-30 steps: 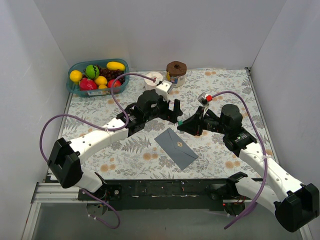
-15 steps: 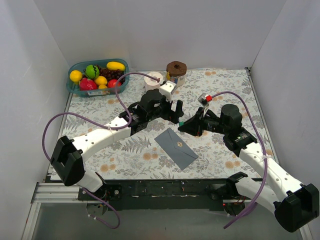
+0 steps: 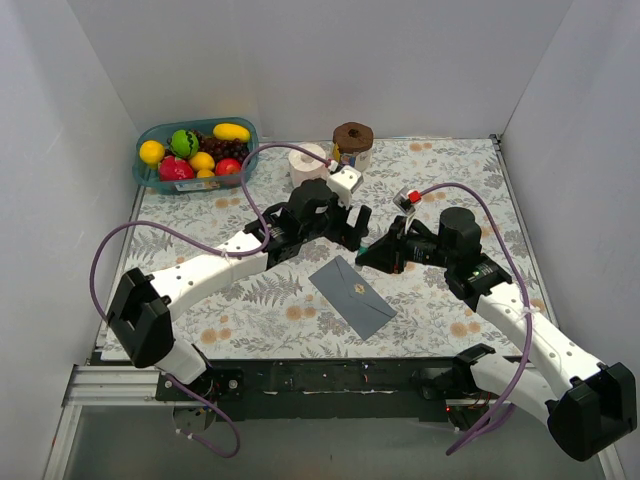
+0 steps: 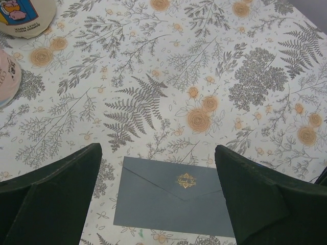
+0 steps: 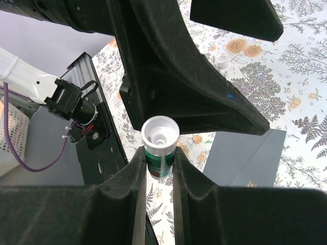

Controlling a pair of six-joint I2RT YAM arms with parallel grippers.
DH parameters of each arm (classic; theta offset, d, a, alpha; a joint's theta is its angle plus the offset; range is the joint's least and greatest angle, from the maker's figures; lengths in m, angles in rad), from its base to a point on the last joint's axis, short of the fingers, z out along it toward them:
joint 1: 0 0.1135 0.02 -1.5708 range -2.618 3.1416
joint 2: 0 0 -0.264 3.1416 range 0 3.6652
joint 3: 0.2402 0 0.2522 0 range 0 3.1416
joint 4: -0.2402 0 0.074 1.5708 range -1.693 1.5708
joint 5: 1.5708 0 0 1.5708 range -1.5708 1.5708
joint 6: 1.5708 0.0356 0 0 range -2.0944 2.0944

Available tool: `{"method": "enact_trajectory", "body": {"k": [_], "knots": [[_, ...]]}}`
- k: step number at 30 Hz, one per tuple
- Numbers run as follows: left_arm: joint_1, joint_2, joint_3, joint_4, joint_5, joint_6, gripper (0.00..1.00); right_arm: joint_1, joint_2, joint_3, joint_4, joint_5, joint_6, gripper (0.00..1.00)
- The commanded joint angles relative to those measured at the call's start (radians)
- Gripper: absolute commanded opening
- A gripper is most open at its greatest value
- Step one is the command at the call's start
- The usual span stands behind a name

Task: Place the letter into the envelope and seal it

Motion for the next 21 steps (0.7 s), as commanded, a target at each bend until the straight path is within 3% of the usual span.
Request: {"method": "enact_trajectory", "body": {"k": [1, 9, 13, 21], "knots": [[-0.125, 0.025, 0.043, 0.033, 0.169, -0.046, 0.93, 0.025, 0.013, 0.051, 0.214, -0.006, 0.016, 0.01], [-0.127, 0.011, 0.034, 0.03, 0.134, -0.051, 0.93, 0.025, 0.013, 0.051, 0.211, 0.001, 0.016, 0.01], [-0.125, -0.036, 0.019, 0.04, -0.01, -0.078, 0.98, 0.025, 0.001, 0.047, 0.2, 0.012, 0.012, 0.01], [0.014, -0.227, -0.041, 0.094, -0.133, -0.166, 0.98, 0.025, -0.063, 0.032, 0.139, 0.044, -0.016, 0.01]]}}
